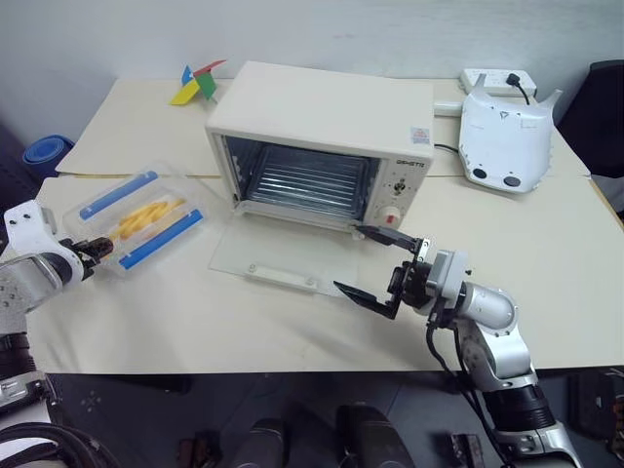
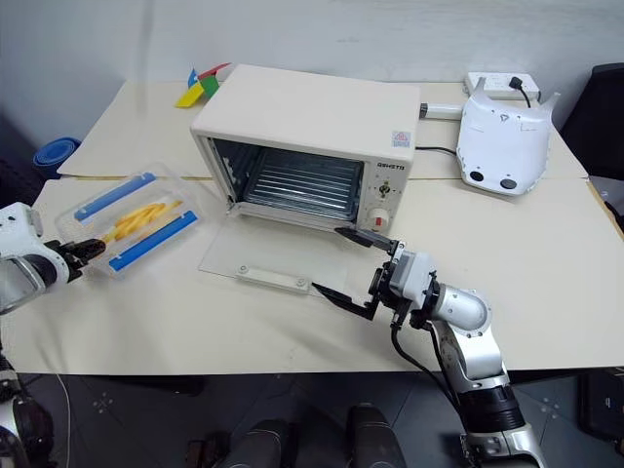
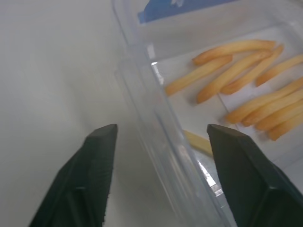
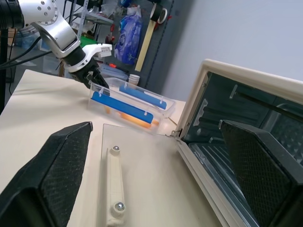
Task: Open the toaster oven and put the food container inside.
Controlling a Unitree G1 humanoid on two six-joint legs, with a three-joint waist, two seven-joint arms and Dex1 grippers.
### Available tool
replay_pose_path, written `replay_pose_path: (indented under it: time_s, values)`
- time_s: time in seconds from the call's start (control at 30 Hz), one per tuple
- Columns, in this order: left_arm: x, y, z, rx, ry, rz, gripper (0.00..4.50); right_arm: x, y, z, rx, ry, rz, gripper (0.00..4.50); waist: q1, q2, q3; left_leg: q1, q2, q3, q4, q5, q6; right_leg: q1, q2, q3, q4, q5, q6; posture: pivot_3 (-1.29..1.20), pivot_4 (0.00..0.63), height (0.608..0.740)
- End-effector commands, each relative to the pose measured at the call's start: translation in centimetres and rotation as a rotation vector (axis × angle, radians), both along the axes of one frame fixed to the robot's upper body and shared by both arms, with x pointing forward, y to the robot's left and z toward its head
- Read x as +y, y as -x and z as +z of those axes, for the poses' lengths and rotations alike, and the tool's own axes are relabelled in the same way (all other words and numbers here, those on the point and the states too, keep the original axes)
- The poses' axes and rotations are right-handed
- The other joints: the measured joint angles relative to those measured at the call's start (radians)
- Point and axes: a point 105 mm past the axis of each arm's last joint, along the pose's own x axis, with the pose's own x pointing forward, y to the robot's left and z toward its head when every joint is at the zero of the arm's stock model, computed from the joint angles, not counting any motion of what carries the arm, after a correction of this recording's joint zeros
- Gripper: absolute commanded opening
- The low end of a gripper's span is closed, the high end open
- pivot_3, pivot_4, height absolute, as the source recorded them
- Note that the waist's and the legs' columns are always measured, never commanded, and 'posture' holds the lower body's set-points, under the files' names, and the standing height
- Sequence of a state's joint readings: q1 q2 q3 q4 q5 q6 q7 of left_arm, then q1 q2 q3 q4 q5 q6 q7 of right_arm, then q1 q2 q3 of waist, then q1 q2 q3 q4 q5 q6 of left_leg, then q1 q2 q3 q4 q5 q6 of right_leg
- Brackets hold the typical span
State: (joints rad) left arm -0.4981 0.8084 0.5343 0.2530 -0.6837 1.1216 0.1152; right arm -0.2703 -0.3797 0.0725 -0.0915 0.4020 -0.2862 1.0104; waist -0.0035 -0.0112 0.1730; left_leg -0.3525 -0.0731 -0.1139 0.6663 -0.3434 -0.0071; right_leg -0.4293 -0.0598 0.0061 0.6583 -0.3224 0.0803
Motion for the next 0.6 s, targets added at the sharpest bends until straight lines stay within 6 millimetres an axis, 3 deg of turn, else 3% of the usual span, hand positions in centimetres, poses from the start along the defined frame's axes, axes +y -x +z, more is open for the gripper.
replay_pose_path:
  time_s: [0.03, 0.1, 0.27, 0.37, 0.53, 0.6]
  values:
    - [1.1, 0.1, 1.4, -0.048, -0.006, 0.049, 2.05, 0.1, 0.3, 1.3, -0.062, -0.026, -0.005, 4.50, -0.001, 0.000, 0.000, 0.000, 0.000, 0.000, 0.000, 0.000, 0.000, 0.000, 0.000, 0.000, 0.000, 0.000, 0.000, 0.00, 0.150, 0.740]
    - [1.4, 0.1, 1.8, -0.060, -0.008, 0.054, 1.36, 0.1, 0.2, 1.2, -0.063, -0.023, -0.007, 4.50, -0.001, 0.000, 0.000, 0.000, 0.000, 0.000, 0.000, 0.000, 0.000, 0.000, 0.000, 0.000, 0.000, 0.000, 0.000, 0.00, 0.150, 0.740]
    - [3.2, 0.9, 4.2, -0.098, -0.057, 0.068, 0.18, 0.1, 0.0, 1.2, -0.069, -0.013, -0.013, 4.50, -0.005, -0.001, 0.000, 0.000, 0.000, 0.000, 0.000, 0.000, 0.000, -0.001, 0.000, 0.000, 0.000, 0.000, 0.000, 0.00, 0.150, 0.740]
    - [3.6, 2.0, 5.9, -0.099, -0.103, 0.001, 0.18, -0.1, -0.1, 1.2, -0.068, -0.007, -0.021, 4.50, -0.012, -0.001, 0.000, 0.000, 0.000, 0.000, -0.001, 0.000, -0.001, -0.001, 0.000, 0.000, 0.001, 0.000, 0.000, 0.00, 0.150, 0.740]
    - [2.4, 3.5, 8.0, -0.070, -0.153, -0.178, 0.18, -0.8, -0.2, 1.1, -0.058, 0.004, -0.035, 4.50, -0.015, 0.000, 0.000, -0.001, 0.000, 0.000, -0.002, 0.000, 0.000, -0.001, -0.001, 0.000, 0.000, 0.000, 0.000, 0.00, 0.150, 0.740]
    - [0.4, 3.6, 8.8, -0.060, -0.147, -0.299, 0.18, -1.3, -0.2, 1.0, -0.051, 0.014, -0.050, 4.50, -0.011, 0.000, 0.000, -0.001, 0.000, 0.000, -0.002, 0.000, 0.000, -0.001, -0.001, 0.000, 0.000, 0.000, 0.000, 0.00, 0.150, 0.740]
